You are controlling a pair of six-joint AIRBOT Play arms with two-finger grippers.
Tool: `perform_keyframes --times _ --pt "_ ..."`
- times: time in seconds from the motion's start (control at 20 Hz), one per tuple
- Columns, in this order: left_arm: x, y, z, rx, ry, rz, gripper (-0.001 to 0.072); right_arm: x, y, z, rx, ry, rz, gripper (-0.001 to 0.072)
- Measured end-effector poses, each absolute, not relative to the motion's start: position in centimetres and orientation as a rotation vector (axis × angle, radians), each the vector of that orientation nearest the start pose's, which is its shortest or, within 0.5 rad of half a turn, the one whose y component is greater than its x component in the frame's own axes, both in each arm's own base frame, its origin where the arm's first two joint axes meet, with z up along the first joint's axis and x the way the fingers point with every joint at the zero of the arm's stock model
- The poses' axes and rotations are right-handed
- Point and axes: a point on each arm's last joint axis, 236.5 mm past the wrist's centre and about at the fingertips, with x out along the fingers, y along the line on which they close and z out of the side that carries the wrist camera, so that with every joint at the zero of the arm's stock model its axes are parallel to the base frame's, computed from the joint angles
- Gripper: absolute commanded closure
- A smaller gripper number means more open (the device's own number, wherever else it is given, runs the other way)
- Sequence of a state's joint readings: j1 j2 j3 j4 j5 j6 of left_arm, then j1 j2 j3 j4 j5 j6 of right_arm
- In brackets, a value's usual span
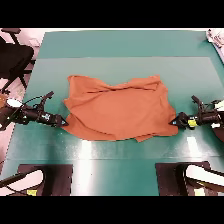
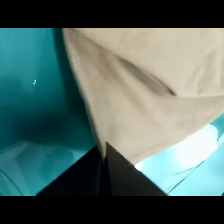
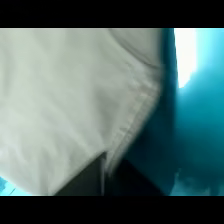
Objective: Fold the shirts.
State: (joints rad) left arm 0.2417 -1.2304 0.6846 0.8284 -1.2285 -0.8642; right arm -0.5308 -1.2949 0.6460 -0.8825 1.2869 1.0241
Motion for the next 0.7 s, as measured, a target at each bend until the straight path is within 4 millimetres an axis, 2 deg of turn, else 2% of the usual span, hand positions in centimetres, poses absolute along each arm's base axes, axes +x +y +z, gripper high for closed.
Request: perform_keyframes --times 0.15,0.25,0.35,0.45,0.55,0.7 --pt "27.2 -9.6 -5.3 -0.464 1.362 -0.655 0.0691 26.3 3.6 -6.3 0.862 1.402 0.395 0.0691" --pt "27.8 -10.4 -3.2 -0.494 1.313 -0.693 0.0691 28.3 4.5 -2.8 0.902 1.278 0.445 0.0691" --pt "29.2 -11.0 0.4 -0.487 1.204 -0.721 0.0691 30.7 5.0 2.3 0.905 1.108 0.504 0.0691" --pt "31.0 -11.1 5.4 -0.422 1.042 -0.724 0.069 33.0 5.1 8.9 0.858 0.908 0.554 0.0691" --pt "32.6 -10.3 11.5 -0.318 0.848 -0.673 0.0691 34.2 5.0 15.8 0.767 0.725 0.576 0.0691" --pt "33.2 -8.5 22.8 -0.159 0.52 -0.538 0.069 33.9 5.2 25.4 0.609 0.48 0.58 0.069"
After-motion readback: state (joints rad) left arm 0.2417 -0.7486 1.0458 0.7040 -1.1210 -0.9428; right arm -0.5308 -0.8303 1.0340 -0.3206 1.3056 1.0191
